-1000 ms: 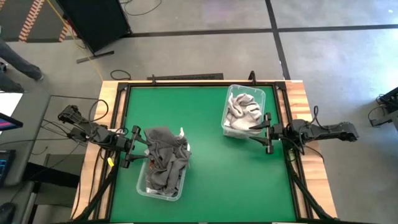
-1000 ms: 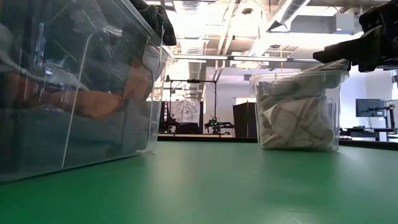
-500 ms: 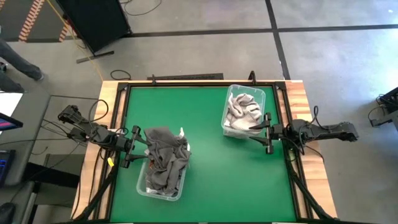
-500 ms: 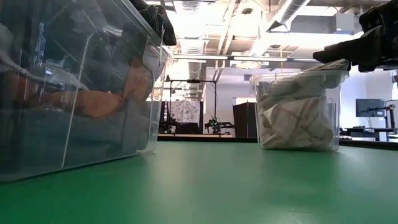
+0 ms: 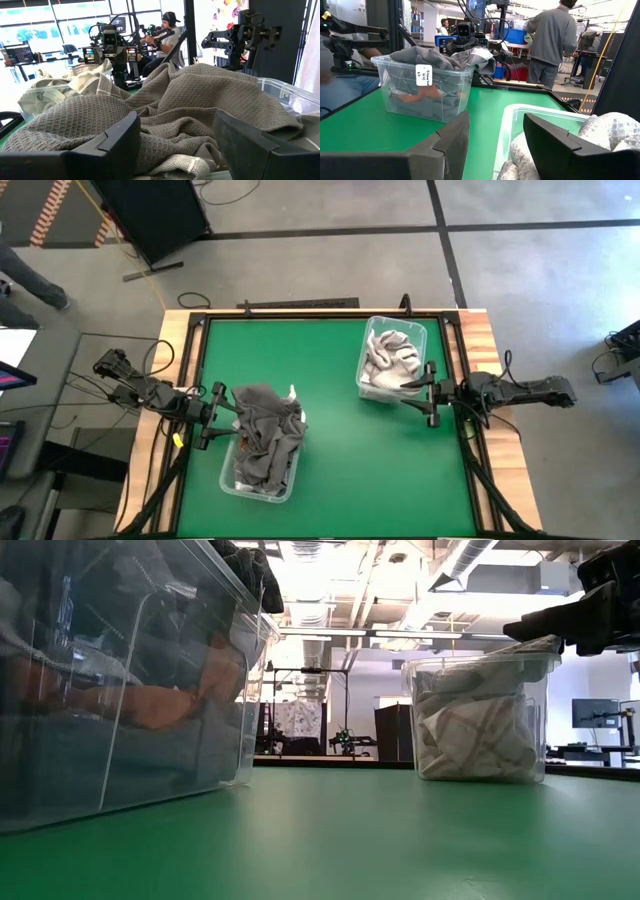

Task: Sort towels by color in basket
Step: Return to Home Position

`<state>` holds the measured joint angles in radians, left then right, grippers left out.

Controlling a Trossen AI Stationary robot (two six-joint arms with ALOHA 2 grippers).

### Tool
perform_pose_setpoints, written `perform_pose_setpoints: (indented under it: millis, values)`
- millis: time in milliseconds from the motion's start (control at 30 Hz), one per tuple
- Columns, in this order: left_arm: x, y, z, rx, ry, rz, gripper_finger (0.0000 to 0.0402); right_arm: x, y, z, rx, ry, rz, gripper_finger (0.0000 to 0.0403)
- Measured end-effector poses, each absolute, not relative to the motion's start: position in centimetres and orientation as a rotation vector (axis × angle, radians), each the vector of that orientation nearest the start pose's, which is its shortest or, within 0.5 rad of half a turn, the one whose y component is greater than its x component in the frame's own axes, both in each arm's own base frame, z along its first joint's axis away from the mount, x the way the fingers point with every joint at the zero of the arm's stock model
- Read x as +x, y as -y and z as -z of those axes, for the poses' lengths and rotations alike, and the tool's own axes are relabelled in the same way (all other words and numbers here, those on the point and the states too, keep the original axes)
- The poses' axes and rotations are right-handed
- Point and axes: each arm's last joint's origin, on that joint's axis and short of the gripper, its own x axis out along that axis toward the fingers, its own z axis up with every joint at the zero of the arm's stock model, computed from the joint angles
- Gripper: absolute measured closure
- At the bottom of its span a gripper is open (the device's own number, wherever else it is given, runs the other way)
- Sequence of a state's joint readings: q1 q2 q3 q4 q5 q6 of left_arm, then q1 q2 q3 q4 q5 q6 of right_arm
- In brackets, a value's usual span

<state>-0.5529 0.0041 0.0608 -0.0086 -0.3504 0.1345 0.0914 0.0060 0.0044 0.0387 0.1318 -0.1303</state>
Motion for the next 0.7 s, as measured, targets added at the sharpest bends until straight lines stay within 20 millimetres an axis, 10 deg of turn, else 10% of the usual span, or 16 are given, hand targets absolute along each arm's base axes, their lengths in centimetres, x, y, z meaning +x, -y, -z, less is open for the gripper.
perform_pose_setpoints:
  millis: [700]
  values:
    - [8.36, 3.99, -18.28, 0.113, 0.056, 0.199, 0.0162, 9.74, -0.51, -16.83, -0.126, 0.034, 0.043, 0.0186]
